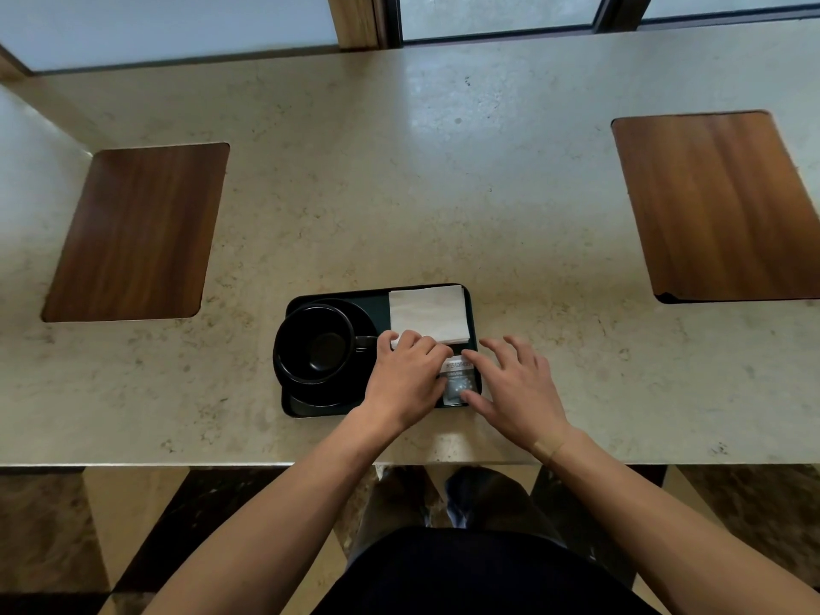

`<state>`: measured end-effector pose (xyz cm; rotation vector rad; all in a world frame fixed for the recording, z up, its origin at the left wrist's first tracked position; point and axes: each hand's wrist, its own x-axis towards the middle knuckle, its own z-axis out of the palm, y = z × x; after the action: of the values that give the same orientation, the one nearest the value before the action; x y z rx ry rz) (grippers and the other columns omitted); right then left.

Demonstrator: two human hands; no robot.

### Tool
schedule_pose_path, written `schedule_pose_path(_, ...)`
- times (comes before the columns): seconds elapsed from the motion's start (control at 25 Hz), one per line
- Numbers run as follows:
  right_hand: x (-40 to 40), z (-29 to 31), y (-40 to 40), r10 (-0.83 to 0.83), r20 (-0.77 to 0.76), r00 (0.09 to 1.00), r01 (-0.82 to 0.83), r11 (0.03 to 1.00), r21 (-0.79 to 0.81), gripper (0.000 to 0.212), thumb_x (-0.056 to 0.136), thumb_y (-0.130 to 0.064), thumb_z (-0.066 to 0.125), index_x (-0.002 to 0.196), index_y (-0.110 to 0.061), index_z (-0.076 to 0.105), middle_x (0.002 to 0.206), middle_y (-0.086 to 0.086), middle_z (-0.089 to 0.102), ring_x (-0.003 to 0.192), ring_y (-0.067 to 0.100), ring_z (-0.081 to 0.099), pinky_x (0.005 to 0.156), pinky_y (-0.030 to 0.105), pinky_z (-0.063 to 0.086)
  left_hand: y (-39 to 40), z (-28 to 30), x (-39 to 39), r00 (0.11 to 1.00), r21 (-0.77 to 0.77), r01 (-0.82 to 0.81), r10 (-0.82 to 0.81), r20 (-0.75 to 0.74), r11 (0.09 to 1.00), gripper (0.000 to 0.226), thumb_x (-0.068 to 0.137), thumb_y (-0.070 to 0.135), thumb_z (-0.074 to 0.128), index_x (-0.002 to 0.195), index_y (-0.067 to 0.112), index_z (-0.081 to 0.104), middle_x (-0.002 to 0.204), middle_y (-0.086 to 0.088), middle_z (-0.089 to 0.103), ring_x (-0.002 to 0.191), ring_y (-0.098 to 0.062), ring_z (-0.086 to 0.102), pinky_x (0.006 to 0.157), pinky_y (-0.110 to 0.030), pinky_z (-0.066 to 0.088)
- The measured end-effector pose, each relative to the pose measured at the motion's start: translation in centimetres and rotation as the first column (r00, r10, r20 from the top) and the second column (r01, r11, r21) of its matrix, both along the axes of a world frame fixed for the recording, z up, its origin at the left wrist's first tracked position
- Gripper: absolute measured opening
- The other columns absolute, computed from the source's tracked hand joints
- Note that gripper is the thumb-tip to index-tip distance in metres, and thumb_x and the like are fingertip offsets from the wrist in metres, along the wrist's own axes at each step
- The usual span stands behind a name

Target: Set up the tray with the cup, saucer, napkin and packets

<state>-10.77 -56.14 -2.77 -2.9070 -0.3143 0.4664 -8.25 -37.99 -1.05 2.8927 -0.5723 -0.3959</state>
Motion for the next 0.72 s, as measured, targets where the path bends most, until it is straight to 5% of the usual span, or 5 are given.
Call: schedule_pose_path(0.72, -0.07, 0.08, -0.17, -0.019, -0.01, 1.0, 0.019, 1.0, -0.021, 0.063, 0.086, -0.063, 0.046, 0.141, -0.034, 0.039, 0.15, 0.001, 0.039, 0.141, 0.028, 0.024, 0.107, 0.047, 0.032, 0.09, -0.33, 0.02, 0.998, -0.01, 0.031, -0.03, 0.046, 0.999, 0.031, 0.093, 0.031, 0.054, 0.123, 0.027, 0.057, 0.125, 0.007, 0.06, 0.119, -0.02, 0.047, 0.103, -0.045, 0.023)
